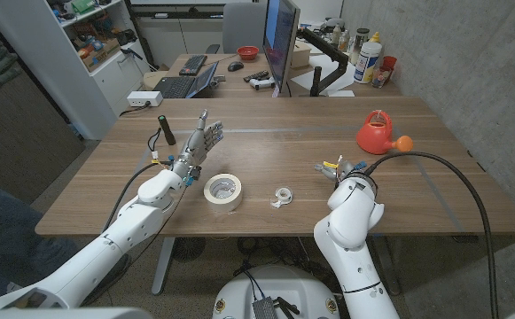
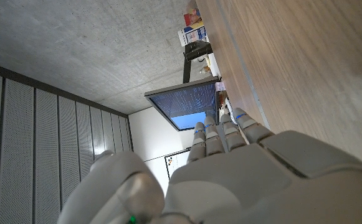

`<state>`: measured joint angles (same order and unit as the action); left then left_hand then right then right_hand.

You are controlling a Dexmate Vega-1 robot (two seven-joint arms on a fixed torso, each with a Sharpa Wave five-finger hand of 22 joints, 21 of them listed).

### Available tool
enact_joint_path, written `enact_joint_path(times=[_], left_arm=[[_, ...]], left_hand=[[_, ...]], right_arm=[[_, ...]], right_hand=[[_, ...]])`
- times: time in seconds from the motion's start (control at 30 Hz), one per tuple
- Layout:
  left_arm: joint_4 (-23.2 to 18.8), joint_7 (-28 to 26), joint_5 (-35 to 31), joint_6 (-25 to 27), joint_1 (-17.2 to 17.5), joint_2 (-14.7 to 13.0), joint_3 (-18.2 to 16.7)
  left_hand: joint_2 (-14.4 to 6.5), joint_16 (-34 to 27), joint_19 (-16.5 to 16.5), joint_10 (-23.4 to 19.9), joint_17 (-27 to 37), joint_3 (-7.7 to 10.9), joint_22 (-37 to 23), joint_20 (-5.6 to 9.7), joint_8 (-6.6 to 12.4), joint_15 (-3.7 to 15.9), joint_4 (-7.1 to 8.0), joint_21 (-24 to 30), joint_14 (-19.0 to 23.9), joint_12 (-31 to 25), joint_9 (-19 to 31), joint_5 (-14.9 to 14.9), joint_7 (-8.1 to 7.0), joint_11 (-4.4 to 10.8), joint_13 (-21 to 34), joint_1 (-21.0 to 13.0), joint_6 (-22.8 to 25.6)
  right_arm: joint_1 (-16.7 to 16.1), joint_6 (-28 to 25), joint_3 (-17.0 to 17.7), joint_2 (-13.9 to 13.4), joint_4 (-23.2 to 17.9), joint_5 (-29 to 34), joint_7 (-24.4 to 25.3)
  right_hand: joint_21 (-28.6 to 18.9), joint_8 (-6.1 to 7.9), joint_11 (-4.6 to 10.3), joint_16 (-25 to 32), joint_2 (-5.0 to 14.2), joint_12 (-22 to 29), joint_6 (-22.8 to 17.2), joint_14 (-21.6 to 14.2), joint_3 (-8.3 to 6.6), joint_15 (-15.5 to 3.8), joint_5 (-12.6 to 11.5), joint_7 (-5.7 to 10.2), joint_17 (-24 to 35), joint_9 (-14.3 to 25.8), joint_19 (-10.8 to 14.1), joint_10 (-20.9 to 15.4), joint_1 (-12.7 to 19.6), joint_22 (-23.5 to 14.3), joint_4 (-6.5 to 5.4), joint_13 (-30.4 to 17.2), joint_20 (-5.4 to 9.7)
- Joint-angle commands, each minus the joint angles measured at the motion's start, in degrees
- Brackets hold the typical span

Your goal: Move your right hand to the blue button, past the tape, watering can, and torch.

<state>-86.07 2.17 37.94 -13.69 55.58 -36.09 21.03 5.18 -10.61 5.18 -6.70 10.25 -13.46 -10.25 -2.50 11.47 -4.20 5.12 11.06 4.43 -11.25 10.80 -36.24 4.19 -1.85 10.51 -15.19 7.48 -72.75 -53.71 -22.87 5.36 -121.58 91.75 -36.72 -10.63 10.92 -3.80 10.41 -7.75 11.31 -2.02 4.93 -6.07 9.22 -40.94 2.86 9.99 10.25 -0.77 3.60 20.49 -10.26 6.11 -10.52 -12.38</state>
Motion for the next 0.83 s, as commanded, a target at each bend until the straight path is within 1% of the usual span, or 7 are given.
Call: enact_joint_path(times=[0.03, 0.2, 0.33, 0.53, 0.67, 0.83], left_arm=[[3.1, 2.9, 0.4, -1.3, -1.8, -0.4, -0.3], [5.1, 4.4, 0.4, -1.2, -3.0, -0.7, -0.2], [5.8, 5.1, 0.6, -1.4, -3.4, -0.9, -0.4], [7.2, 6.1, 0.4, -2.6, -4.1, -0.5, -0.3], [7.7, 6.2, 0.0, -2.5, -4.6, -0.4, 0.0], [7.4, 5.6, -0.4, -2.0, -5.3, 0.5, 0.7]], left_hand=[[-0.1, -0.3, 0.0, -0.2, 0.3, -0.38, -0.3, -0.38, 0.11, -0.61, 0.01, 0.3, 0.0, -0.2, 0.1, -0.4, -0.08, 0.34, 0.3, -0.8, 0.1], [-0.2, -0.3, -0.1, -0.2, 0.3, -0.44, -0.3, -0.43, 0.12, -0.58, 0.03, 0.3, 0.0, -0.2, 0.1, -0.4, -0.06, 0.42, 0.3, -0.8, 0.1], [-0.2, -0.3, -0.1, -0.2, 0.3, -0.50, -0.3, -0.46, 0.12, -0.60, 0.04, 0.3, -0.1, -0.2, 0.1, -0.4, -0.03, 0.40, 0.3, -0.8, 0.1], [-0.3, -0.3, -0.1, -0.2, 0.3, -0.59, -0.3, -0.45, 0.11, -0.60, 0.06, 0.4, -0.1, -0.2, 0.1, -0.5, -0.07, 0.37, 0.3, -0.8, 0.1], [-0.3, -0.3, -0.1, -0.2, 0.3, -0.64, -0.3, -0.45, 0.13, -0.59, 0.07, 0.4, 0.0, -0.2, 0.1, -0.5, -0.11, 0.36, 0.3, -0.9, 0.2], [-0.4, -0.3, -0.1, -0.2, 0.3, -0.71, -0.3, -0.55, 0.13, -0.60, 0.08, 0.4, 0.0, -0.2, 0.1, -0.5, -0.09, 0.42, 0.3, -0.9, 0.2]], right_arm=[[2.2, -2.1, -1.3, 0.6, 2.8, 3.8, -0.7], [3.1, -3.4, -2.0, 1.7, 4.0, 5.1, -0.1], [2.9, -4.1, -2.1, 2.3, 3.9, 4.6, 1.2], [3.0, -4.1, -2.2, 2.3, 4.1, 4.2, 2.5], [2.9, -3.9, -1.9, 2.3, 4.3, 2.8, 4.2], [2.7, -3.4, -1.4, 2.0, 3.9, 1.7, 4.5]], right_hand=[[-0.5, -0.10, -0.36, 0.2, -0.14, 0.1, 0.5, 0.1, 0.32, 0.27, -0.6, 0.12, 0.3, 0.3, -0.2, 0.5, 0.6, -0.2, 0.19, -0.3, -0.06], [-0.6, -0.05, -0.33, 0.2, -0.14, 0.2, 0.4, 0.1, 0.46, 0.17, -0.7, 0.15, 0.3, 0.3, -0.2, 0.5, 0.7, -0.2, 0.23, -0.3, -0.06], [-0.6, -0.02, -0.32, 0.2, -0.13, 0.2, 0.4, -0.1, 0.55, 0.11, -0.8, 0.18, 0.3, 0.3, -0.2, 0.5, 0.8, -0.2, 0.25, -0.3, -0.06], [-0.6, 0.03, -0.26, 0.3, -0.10, 0.3, 0.4, -0.3, 0.65, 0.12, -0.9, 0.11, 0.4, 0.3, -0.1, 0.5, 0.8, -0.2, 0.26, -0.3, -0.06], [-0.6, 0.07, -0.26, 0.4, -0.09, 0.3, 0.3, -0.4, 0.73, 0.05, -1.0, 0.10, 0.4, 0.3, -0.1, 0.5, 0.8, -0.2, 0.25, -0.3, -0.06], [-0.7, 0.08, -0.18, 0.4, -0.05, 0.4, 0.3, -0.5, 0.84, -0.08, -1.1, 0.14, 0.4, 0.3, 0.0, 0.3, 0.8, -0.2, 0.21, -0.3, -0.06]])
